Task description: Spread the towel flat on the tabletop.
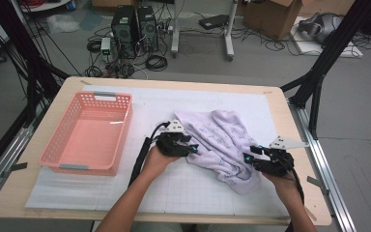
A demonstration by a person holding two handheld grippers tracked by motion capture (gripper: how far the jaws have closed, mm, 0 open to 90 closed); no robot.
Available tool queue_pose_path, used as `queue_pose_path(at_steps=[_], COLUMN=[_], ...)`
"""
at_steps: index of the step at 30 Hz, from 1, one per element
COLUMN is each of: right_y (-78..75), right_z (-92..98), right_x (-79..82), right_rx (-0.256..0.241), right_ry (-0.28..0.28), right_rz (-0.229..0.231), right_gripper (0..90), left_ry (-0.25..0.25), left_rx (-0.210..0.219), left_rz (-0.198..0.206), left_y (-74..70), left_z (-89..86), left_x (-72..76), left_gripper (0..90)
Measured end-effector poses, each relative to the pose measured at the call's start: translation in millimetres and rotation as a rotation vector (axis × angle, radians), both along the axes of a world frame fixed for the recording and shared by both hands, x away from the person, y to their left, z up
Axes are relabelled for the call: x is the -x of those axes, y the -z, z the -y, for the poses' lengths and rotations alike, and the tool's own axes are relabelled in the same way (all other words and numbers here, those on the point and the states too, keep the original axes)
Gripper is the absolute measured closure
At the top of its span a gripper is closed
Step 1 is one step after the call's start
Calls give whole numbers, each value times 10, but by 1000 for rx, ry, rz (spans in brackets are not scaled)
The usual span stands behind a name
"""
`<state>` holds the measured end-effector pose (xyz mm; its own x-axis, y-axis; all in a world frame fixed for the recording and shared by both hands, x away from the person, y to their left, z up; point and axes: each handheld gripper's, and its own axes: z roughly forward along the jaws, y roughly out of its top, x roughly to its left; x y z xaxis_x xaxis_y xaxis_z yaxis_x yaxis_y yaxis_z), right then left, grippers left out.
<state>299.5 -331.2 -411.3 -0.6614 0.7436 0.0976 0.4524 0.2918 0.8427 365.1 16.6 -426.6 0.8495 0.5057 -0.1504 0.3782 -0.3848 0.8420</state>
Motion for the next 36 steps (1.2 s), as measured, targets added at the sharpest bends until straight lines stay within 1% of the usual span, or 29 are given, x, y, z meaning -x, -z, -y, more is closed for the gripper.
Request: queue_pose_path(at_steps=[1,2,3,5,6,7,9,10,11,12,13,15,16,18,19,21,22,23,24,26,27,28,29,30,32,33,34,35,36], right_y=[12,28,48,91,114,134,157,142,113,26,26,-79,-133,-235,-277,-340,-365,-388,-405,-438,-448,-451,-451,-445,-433,-428,-426,-424,-423], right_z=[-46,-95,-145,-237,-280,-316,-380,-392,-391,-371,-371,-375,-383,-412,-426,-458,-476,-493,-506,-525,-528,-527,-527,-527,-551,-579,-615,-655,-694], right_x=[-27,-55,-82,-130,-152,-174,-192,-188,-181,-195,-195,-249,-286,-383,-441,-563,-618,-682,-738,-848,-903,-1022,-1022,-1088,-1216,-1271,-1319,-1358,-1396], right_rx=[-3,9,26,49,64,74,100,106,93,28,28,-4,-13,-17,-22,-29,-30,-25,-23,-31,-30,-42,-42,-50,-43,-38,-25,-17,-5], right_ry=[-20,-34,-45,-68,-81,-106,-139,-146,-144,-119,-119,-96,-87,-74,-71,-68,-60,-55,-47,-15,-1,29,29,47,72,78,84,88,91], right_rz=[-18,-29,-35,-51,-60,-76,-98,-72,-43,-16,-16,5,18,34,45,56,54,59,73,76,86,91,91,84,82,82,83,91,98], right_gripper=[513,512,513,526,574,681,793,814,820,823,824,824,824,823,823,822,822,822,822,822,822,823,823,823,824,824,824,824,823], left_ry=[24,40,57,103,117,135,158,164,162,164,159,156,150,147,147,146,153,158,156,149,138,125,108,84,26,-15,-70,-127,-170], left_rx=[0,5,18,30,40,38,9,-10,-29,-44,-53,-67,-61,-67,-76,-80,-82,-85,-86,-64,-47,-29,-12,5,32,33,22,7,13], left_rz=[-2,-3,-8,-11,-18,-24,-33,-33,-33,-30,-34,-36,-35,-15,-10,-8,-8,0,6,12,15,21,33,47,73,85,92,93,86], left_y=[5,5,3,8,22,40,77,97,126,142,165,195,200,194,190,188,183,175,162,134,115,90,63,35,-13,-31,-38,-35,-21], left_z=[28,56,85,133,159,182,222,239,259,264,276,292,301,299,288,270,260,251,241,211,189,162,130,91,-1,-53,-93,-134,-170], left_x=[14,33,57,113,148,175,223,239,251,249,247,240,245,246,240,230,230,233,236,230,228,227,223,214,176,150,121,89,53], left_gripper=[510,500,482,459,448,434,418,412,410,412,412,415,422,455,480,542,609,706,786,829,832,836,836,837,840,842,844,845,846])
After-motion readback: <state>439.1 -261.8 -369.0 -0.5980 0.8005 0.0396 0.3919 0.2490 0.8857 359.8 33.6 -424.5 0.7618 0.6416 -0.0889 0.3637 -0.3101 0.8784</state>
